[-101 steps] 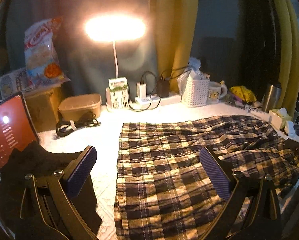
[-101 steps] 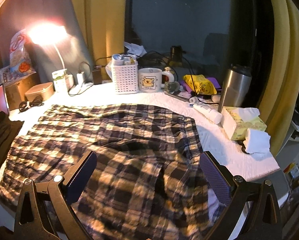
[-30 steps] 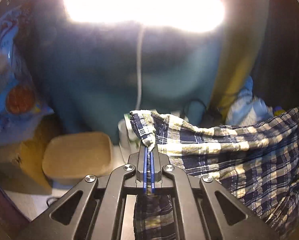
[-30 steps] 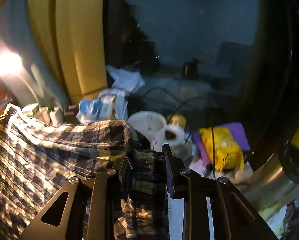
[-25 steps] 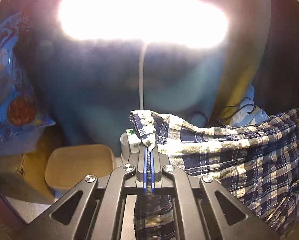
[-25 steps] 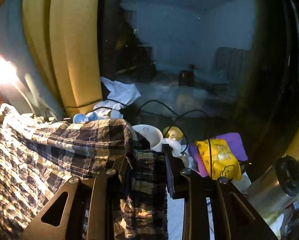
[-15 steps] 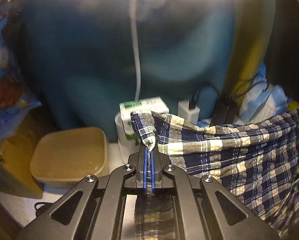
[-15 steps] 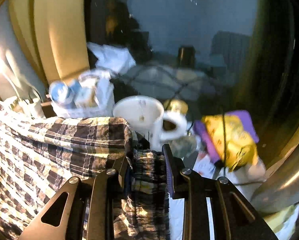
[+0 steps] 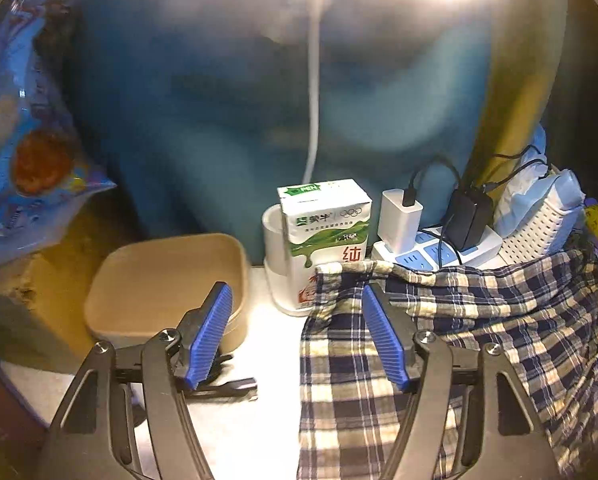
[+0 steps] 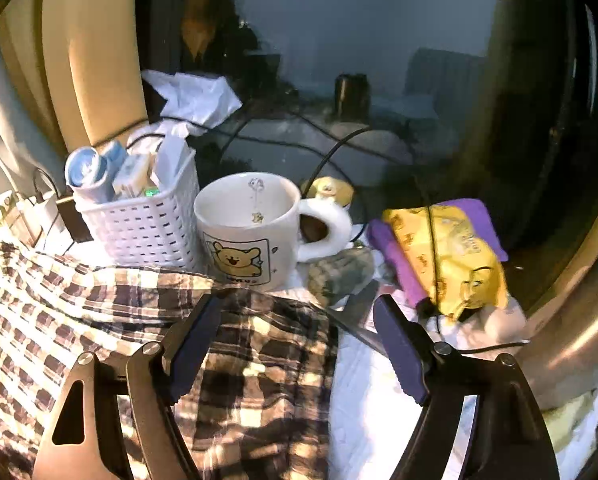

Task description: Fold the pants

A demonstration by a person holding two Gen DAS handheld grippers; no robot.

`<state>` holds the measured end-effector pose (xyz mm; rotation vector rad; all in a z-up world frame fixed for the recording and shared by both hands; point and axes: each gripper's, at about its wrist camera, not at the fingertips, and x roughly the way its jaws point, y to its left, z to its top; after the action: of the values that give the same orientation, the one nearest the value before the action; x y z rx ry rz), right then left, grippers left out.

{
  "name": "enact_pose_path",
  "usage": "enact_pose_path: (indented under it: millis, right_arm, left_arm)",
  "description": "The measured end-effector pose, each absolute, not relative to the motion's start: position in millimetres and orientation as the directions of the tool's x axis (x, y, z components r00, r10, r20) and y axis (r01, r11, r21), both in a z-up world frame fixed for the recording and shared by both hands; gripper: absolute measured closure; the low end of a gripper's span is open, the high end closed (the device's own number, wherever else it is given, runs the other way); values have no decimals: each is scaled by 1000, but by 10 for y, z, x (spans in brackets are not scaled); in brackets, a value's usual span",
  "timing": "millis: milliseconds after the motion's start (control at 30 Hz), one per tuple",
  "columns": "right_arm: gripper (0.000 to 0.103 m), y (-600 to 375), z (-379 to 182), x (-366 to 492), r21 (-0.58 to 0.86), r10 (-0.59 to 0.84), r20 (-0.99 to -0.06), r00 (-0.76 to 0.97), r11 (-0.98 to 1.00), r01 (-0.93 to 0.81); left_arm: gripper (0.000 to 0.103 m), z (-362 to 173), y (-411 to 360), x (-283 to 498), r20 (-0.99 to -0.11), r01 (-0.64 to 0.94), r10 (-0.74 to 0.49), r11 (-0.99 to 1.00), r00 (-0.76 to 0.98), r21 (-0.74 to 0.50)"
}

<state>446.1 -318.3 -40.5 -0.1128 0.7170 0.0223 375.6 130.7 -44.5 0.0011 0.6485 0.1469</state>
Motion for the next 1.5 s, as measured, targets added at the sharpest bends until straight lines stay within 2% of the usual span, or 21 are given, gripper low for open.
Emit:
enact_pose_path:
  millis: [400,833,1000,1100,1200,1433,1467,1500]
  right_arm:
    - [23,-3416,-255,3412,-77,21,-645,764,993,-91]
    - [23,-3582,-556,2449,-85,4,-667,745,993,-82]
    - [23,-3620,-724,2258,-72,6,-680,733,995,-74]
    - [33,-3629,-803,2236,-77,2,-689,725,994,-76]
    - [37,-3653,-831,2231,-76,1,-692,722,994,-74]
    - [38,-3425,-820,2218,-184,-23,-673,740,973,-137]
    - [58,-3403,-868,2244,-188,-25,-687,726,972,-145]
    - [73,-3399,-895,2272,-189,-28,-703,710,971,-148]
  left_arm:
    - [33,-447,1140,2649,-610,-116,73,993,789,-31]
    - [30,-836,742,1477,-666,-36,-65,990,743,-138]
    - [30,-871,636,1198,-652,-7,-96,988,752,-153]
    - [30,-937,569,1010,-657,18,-127,985,743,-171]
    - [30,-1023,489,825,-668,54,-153,984,728,-167]
    - [20,-1167,407,414,-667,107,-225,971,711,-213]
    - [20,-1177,387,392,-666,117,-231,970,709,-213]
    - [20,-1197,352,363,-669,130,-234,971,705,-202]
